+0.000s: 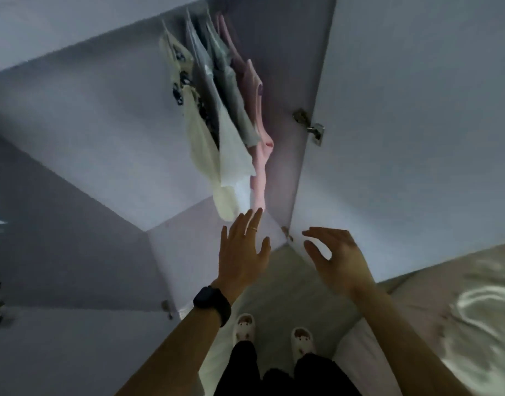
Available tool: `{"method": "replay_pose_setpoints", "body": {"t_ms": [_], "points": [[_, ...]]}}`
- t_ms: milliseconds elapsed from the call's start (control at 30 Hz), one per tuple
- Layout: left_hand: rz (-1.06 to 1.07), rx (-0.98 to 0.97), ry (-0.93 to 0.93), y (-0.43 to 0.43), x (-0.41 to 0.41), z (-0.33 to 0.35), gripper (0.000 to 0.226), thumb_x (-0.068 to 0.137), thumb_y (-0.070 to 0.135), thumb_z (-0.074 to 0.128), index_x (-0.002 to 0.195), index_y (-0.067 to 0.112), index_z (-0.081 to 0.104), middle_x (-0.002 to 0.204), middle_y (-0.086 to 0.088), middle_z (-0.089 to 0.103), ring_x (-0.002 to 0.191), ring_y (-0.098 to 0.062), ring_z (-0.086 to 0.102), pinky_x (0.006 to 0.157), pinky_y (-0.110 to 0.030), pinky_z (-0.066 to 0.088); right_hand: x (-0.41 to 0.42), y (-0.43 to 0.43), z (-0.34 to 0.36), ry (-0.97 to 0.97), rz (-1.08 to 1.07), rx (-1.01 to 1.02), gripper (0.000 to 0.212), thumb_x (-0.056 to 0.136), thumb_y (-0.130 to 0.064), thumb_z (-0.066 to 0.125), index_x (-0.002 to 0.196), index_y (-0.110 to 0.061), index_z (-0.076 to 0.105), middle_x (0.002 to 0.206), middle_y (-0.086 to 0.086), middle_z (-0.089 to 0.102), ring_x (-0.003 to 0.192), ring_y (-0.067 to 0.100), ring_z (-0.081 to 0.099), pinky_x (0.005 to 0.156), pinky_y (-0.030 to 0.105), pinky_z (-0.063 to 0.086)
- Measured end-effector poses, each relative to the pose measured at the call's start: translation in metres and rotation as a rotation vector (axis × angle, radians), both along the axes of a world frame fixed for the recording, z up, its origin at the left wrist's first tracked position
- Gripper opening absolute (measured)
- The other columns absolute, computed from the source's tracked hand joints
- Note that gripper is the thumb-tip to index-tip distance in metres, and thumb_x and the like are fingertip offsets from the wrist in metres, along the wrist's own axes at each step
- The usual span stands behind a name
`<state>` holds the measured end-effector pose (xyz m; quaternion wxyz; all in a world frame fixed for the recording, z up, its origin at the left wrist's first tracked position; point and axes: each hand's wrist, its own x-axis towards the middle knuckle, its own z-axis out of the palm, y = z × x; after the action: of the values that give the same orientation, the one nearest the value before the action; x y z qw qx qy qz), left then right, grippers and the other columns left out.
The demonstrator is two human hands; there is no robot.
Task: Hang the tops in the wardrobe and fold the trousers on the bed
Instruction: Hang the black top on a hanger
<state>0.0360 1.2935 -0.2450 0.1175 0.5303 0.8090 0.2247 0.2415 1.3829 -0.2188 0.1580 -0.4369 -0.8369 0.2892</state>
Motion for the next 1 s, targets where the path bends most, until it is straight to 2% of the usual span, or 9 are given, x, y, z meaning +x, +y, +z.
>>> {"method": "replay_pose_setpoints", "body": {"t_ms": [100, 167, 367, 500, 633, 733, 867, 1000], "points": [[-0.193, -0.073, -0.054, 0.018, 0.004, -0.015, 0.068, 0.095, 0.054, 0.043, 0.156, 0.026, 0.031, 0.161, 0.001, 0.036, 0.15, -0.021, 0.03, 0.121, -0.055, 0.025, 0.031, -0.015, -0.008, -0.061, -0.168, 0.024, 0.029, 0.098, -0.04, 0.062, 0.124, -0.031, 0.07, 0.13, -0.012, 0.066, 0.123, 0.02, 0.054, 0.095, 0.041, 0.054], [-0.352, -0.092, -0.059, 0.034, 0.007, -0.023, 0.066, 0.097, 0.048, 0.05, 0.156, 0.025, 0.033, 0.159, 0.0, 0.039, 0.148, -0.022, 0.033, 0.116, -0.056, 0.033, 0.048, -0.029, -0.011, -0.076, -0.327, 0.034, 0.027, 0.096, -0.035, 0.066, 0.121, -0.029, 0.072, 0.127, -0.009, 0.069, 0.12, 0.024, 0.056, 0.094, 0.042, 0.054], [-0.786, -0.15, -0.033, 0.062, 0.044, -0.031, 0.064, 0.099, 0.033, 0.056, 0.157, 0.022, 0.032, 0.159, -0.002, 0.038, 0.148, -0.024, 0.033, 0.118, -0.05, 0.031, 0.092, -0.11, -0.015, -0.099, -0.791, 0.072, 0.021, 0.089, -0.018, 0.075, 0.109, -0.023, 0.077, 0.112, -0.006, 0.074, 0.098, 0.028, 0.066, 0.085, 0.035, 0.055], [-1.091, -0.164, -0.033, 0.061, 0.113, -0.028, 0.062, 0.099, 0.031, 0.057, 0.156, 0.021, 0.034, 0.159, -0.003, 0.039, 0.148, -0.023, 0.034, 0.119, -0.05, 0.029, 0.121, -0.187, -0.014, -0.113, -1.154, 0.015, 0.021, 0.091, -0.025, 0.073, 0.112, -0.027, 0.075, 0.113, -0.012, 0.072, 0.101, 0.024, 0.062, 0.086, 0.031, 0.052], [-1.345, -0.171, -0.011, 0.039, 0.186, -0.021, 0.064, 0.098, 0.034, 0.056, 0.157, 0.024, 0.033, 0.159, -0.003, 0.039, 0.145, -0.023, 0.037, 0.12, -0.046, 0.028, 0.142, -0.258, -0.018, -0.093, -1.428, -0.047, 0.022, 0.093, -0.031, 0.07, 0.115, -0.031, 0.073, 0.113, -0.015, 0.071, 0.105, 0.02, 0.059, 0.091, 0.029, 0.051], [-1.51, -0.156, -0.015, 0.014, 0.24, -0.012, 0.063, 0.097, 0.035, 0.056, 0.156, 0.025, 0.035, 0.159, 0.0, 0.039, 0.141, -0.024, 0.041, 0.116, -0.041, 0.033, 0.16, -0.302, -0.016, -0.086, -1.608, -0.077, 0.023, 0.094, -0.032, 0.069, 0.116, -0.032, 0.074, 0.116, -0.015, 0.071, 0.109, 0.018, 0.057, 0.094, 0.021, 0.042], [-1.656, -0.191, 0.008, -0.016, 0.31, -0.014, 0.064, 0.094, 0.041, 0.049, 0.155, 0.027, 0.035, 0.159, 0.003, 0.038, 0.142, -0.022, 0.039, 0.116, -0.041, 0.033, 0.186, -0.347, -0.016, -0.025, -1.742, -0.099, 0.023, 0.097, -0.03, 0.066, 0.118, -0.03, 0.073, 0.121, -0.012, 0.069, 0.115, 0.019, 0.055, 0.094, 0.02, 0.036], [-1.72, -0.269, 0.02, -0.049, 0.366, -0.019, 0.062, 0.098, 0.038, 0.051, 0.156, 0.029, 0.032, 0.161, 0.003, 0.032, 0.145, -0.02, 0.034, 0.119, -0.041, 0.028, 0.221, -0.391, -0.026, 0.006, -1.808, -0.168, 0.028, 0.098, -0.037, 0.062, 0.124, -0.032, 0.069, 0.126, -0.011, 0.067, 0.121, 0.021, 0.055, 0.102, 0.032, 0.042]]}}
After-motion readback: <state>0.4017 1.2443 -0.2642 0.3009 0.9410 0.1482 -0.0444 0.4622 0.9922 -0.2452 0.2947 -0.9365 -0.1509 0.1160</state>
